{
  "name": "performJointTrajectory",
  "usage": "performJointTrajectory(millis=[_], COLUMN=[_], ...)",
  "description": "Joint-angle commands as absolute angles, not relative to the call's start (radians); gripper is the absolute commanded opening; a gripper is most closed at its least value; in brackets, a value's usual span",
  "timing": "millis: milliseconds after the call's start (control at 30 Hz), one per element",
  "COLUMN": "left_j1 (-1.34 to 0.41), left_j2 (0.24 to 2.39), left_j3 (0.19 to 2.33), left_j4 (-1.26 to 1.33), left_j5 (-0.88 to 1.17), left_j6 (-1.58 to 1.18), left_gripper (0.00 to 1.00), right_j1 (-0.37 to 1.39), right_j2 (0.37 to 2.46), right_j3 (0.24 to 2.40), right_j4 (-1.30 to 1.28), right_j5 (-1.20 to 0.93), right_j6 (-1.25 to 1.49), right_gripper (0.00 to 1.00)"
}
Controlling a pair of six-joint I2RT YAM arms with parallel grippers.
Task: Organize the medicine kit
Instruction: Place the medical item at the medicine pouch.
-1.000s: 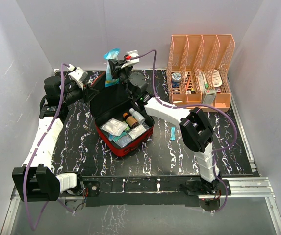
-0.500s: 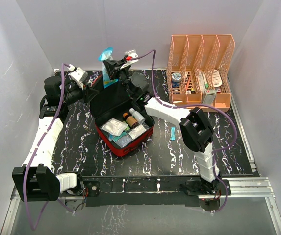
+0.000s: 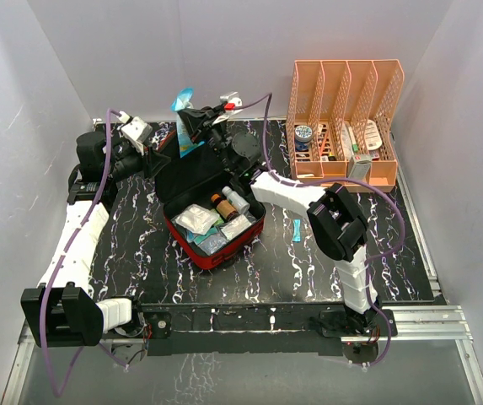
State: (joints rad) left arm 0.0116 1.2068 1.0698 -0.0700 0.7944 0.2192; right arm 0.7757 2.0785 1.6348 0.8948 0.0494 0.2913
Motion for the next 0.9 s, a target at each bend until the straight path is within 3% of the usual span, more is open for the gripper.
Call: performJointTrajectory(millis=[0,867], left_j1=[-0.021,-0.032], left_j2=[1.181,1.176], left_j3=[1.108,1.119], left_j4=[-0.119,-0.157], left_j5=[0.922,0.903], left_j6=[0.222,0.250], left_gripper=[0.00,0.00], right_j1=[0.779,0.725], right_j2=[2.089,2.044], right_j3=[1.612,1.511], right_j4=[0.934,1.239], right_j5=[0.016,-0.079], right_j6=[0.317,0.423], right_gripper=[0.00,0.00])
